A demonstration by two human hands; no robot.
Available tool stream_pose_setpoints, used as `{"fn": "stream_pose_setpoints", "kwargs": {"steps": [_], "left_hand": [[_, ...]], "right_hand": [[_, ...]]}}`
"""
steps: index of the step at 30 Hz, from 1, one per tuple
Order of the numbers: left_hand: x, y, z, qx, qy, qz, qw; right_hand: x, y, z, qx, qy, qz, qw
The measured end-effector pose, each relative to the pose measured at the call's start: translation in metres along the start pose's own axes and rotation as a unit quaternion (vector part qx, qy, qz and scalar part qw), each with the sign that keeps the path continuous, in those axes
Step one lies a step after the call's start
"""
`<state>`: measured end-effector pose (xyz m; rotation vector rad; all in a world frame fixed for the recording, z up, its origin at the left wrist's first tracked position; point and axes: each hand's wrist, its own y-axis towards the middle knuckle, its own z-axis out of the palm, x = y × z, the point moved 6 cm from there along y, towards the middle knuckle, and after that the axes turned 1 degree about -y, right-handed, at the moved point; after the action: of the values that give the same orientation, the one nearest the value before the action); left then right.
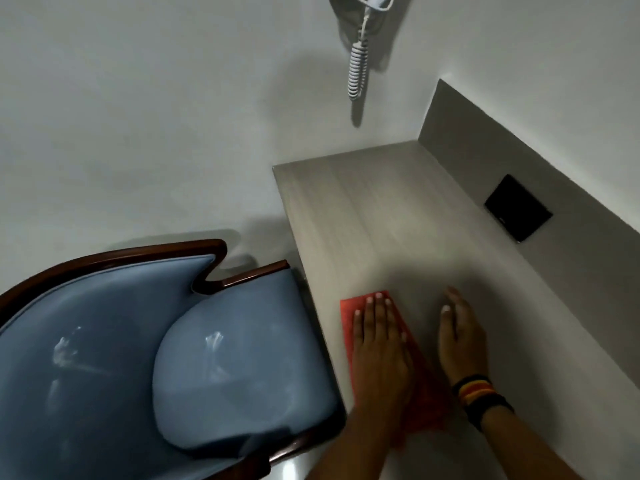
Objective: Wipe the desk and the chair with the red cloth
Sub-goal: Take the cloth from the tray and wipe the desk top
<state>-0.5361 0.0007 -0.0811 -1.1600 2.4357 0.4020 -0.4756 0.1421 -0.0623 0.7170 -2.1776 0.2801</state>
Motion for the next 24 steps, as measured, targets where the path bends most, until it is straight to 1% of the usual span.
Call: {"fn": "stream_pose_setpoints", "kwargs": {"steps": [1,3,5,6,9,11,15,17,19,24], "left_hand": [[0.01,0.014,-0.002,-0.01,0.008,0.002,1.0],[0.038,0.056,-0.008,-0.009,0.031,0.0,0.999],[0.071,0.111,-0.022,-0.01,0.048,-0.027,0.998],[0.086,0.139,-0.031,-0.013,0.055,-0.041,0.998],[0.128,0.227,-0.048,-0.021,0.097,-0.076,0.992],[0.15,0.28,-0.058,-0.016,0.113,-0.098,0.989],[0.173,0.365,-0.068,-0.018,0.133,-0.127,0.983],[0.174,0.375,-0.068,-0.023,0.142,-0.131,0.981],[0.169,0.367,-0.065,-0.018,0.149,-0.126,0.981],[0.132,0.296,-0.051,-0.01,0.142,-0.102,0.984]], "right_hand": [[0.003,0.006,0.012,0.018,-0.028,-0.011,0.999],[0.009,0.014,0.033,0.039,-0.133,-0.04,0.99],[0.009,0.016,0.045,0.036,-0.234,-0.072,0.969],[0.009,0.015,0.046,0.026,-0.259,-0.086,0.962],[0.0,0.019,0.051,-0.017,-0.293,-0.123,0.948],[-0.006,0.022,0.053,-0.053,-0.313,-0.131,0.939],[-0.016,0.028,0.065,-0.083,-0.328,-0.136,0.931],[-0.009,0.028,0.063,-0.074,-0.316,-0.136,0.936],[0.0,0.025,0.058,-0.05,-0.311,-0.135,0.939],[0.004,0.022,0.056,0.0,-0.331,-0.123,0.936]]}}
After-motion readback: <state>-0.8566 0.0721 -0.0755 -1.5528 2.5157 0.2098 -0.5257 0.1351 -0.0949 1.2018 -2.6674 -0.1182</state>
